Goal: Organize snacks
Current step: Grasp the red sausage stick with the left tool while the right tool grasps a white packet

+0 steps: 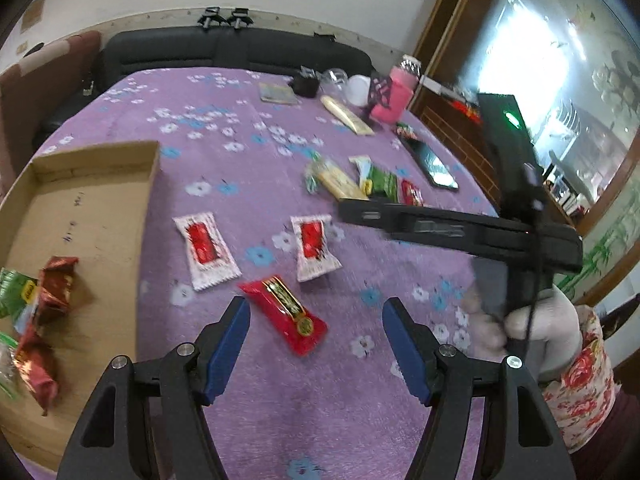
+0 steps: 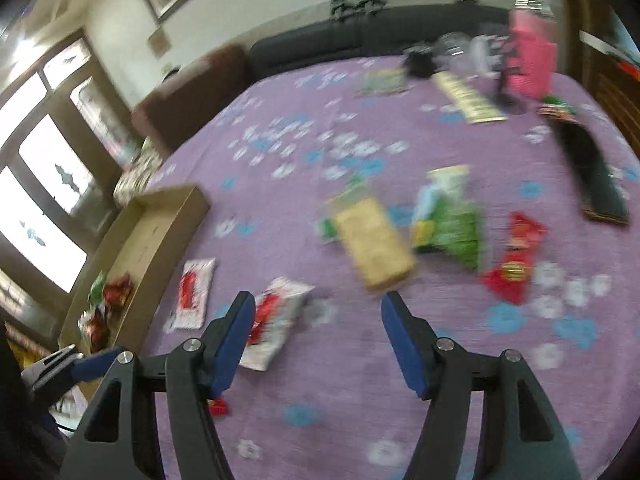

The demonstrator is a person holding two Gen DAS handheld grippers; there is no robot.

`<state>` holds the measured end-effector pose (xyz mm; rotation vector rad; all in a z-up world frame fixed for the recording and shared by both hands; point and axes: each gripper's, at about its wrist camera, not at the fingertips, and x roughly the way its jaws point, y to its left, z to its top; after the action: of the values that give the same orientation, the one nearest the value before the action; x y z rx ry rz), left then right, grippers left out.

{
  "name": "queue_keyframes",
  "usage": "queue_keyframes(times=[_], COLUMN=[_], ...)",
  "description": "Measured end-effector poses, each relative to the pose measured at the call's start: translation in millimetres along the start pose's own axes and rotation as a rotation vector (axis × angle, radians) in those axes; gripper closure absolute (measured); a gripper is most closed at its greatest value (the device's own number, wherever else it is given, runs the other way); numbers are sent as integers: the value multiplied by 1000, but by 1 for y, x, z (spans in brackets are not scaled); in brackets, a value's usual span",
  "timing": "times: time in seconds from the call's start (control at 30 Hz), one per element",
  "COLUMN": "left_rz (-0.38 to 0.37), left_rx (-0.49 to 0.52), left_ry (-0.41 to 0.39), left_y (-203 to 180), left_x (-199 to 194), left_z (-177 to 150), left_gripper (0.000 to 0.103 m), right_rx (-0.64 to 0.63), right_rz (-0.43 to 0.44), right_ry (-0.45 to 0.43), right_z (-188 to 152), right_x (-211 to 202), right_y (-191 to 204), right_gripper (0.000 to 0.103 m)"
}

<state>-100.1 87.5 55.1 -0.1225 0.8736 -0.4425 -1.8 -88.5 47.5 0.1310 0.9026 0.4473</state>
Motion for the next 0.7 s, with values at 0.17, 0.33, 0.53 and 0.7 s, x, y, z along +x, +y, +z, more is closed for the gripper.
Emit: queue_keyframes(times=[0.17, 0.33, 0.53, 0.7], left_rz=[41, 60, 84, 132], left_rx=[38, 21, 28, 47], left_ry=[11, 45, 78, 111], left_y=[-7, -3, -7, -5], left_x=[8, 24, 47, 66], left_z=[1, 1, 5, 5], left_gripper=[34, 34, 34, 54], right_rx=[-86, -111, -55, -30], right_rz=[-58, -113, -105, -87], right_ry=[58, 55, 34, 17], right_z=[-1, -7, -3, -1], right_x=[34, 43, 36, 29], right_y=[31, 30, 9, 2], right_gripper=[40, 78, 81, 83])
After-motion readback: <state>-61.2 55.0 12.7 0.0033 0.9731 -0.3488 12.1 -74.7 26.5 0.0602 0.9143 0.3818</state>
